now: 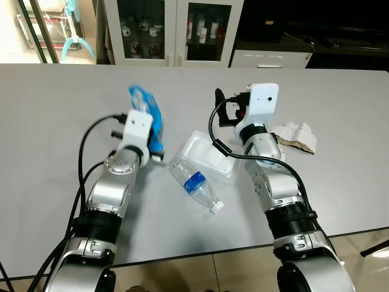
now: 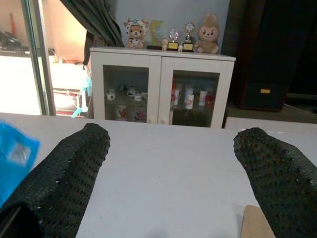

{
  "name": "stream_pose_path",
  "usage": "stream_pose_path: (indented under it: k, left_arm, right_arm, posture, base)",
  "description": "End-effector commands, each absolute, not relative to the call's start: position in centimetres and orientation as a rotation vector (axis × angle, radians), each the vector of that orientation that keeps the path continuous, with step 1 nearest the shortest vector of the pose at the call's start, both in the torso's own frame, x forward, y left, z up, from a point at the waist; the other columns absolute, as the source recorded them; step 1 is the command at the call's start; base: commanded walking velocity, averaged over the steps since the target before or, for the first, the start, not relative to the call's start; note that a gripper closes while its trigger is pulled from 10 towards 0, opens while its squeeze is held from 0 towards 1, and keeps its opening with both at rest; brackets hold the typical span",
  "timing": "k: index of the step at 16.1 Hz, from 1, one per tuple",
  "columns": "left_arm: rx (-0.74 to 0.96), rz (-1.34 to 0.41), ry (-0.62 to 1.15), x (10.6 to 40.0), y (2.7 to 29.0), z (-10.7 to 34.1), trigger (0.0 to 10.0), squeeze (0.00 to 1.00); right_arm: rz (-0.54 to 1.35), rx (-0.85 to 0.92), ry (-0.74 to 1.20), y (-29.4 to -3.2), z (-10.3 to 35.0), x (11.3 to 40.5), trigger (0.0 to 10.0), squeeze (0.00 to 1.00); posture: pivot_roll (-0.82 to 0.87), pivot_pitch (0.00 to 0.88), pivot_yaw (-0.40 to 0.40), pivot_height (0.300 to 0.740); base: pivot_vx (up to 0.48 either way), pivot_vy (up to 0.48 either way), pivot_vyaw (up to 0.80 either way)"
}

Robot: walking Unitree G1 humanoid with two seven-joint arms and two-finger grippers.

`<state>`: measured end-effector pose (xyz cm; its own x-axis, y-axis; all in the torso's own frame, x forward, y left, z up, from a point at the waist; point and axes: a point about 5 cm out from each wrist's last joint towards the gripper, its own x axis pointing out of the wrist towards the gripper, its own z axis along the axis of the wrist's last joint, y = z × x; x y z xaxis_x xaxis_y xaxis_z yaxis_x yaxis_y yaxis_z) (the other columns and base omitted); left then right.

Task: Picking trash to rubbish bin

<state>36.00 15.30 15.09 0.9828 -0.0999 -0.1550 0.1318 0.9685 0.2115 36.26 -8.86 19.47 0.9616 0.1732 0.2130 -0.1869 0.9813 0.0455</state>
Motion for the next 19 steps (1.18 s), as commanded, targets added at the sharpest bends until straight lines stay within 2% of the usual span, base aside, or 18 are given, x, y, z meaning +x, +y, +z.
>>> stream_pose_path:
  k: [1, 5, 8, 10, 11, 19]
  left_arm:
    - [0.212, -0.101, 0.051, 36.3, 14.9, 16.8, 10.0, 0.0]
    - [0.143, -0.077, -0.086, 36.3, 14.5, 18.1, 10.0, 0.0]
    - [0.124, -0.066, -0.251, 35.8, 13.6, 20.1, 10.0, 0.0]
    - [0.109, -0.039, -0.3, 35.8, 13.9, 20.6, 10.0, 0.0]
    - [0.202, 0.004, -0.374, 35.6, 14.3, 21.3, 10.0, 0.0]
    - [0.182, 0.096, -0.37, 35.2, 16.8, 21.0, 10.0, 0.0]
  right_arm:
    - [0.174, 0.064, -0.204, -9.1, 19.3, 36.2, 10.0, 0.0]
    - [0.166, 0.074, -0.216, -9.2, 19.3, 36.2, 10.0, 0.0]
    - [0.134, 0.124, -0.304, -9.9, 20.7, 36.0, 10.0, 0.0]
    - [0.124, 0.119, -0.322, -10.2, 20.9, 36.0, 10.0, 0.0]
    - [0.11, 0.118, -0.335, -10.6, 21.0, 36.0, 10.0, 0.0]
    - [0.079, 0.089, -0.29, -12.0, 19.2, 36.0, 10.0, 0.0]
  posture:
    - [0.02, 0.03, -0.09, 0.74]
    - [0.03, 0.027, -0.09, 0.74]
    - [0.02, 0.025, -0.088, 0.74]
    - [0.02, 0.023, -0.089, 0.74]
    - [0.02, 0.025, -0.088, 0.74]
    - [0.02, 0.031, -0.092, 0.74]
  base:
    - [0.0, 0.0, 0.0]
    - [0.0, 0.0, 0.0]
    - [0.0, 0.0, 0.0]
    - [0.0, 0.0, 0.0]
    - [0.0, 0.0, 0.0]
    - [0.0, 0.0, 0.0]
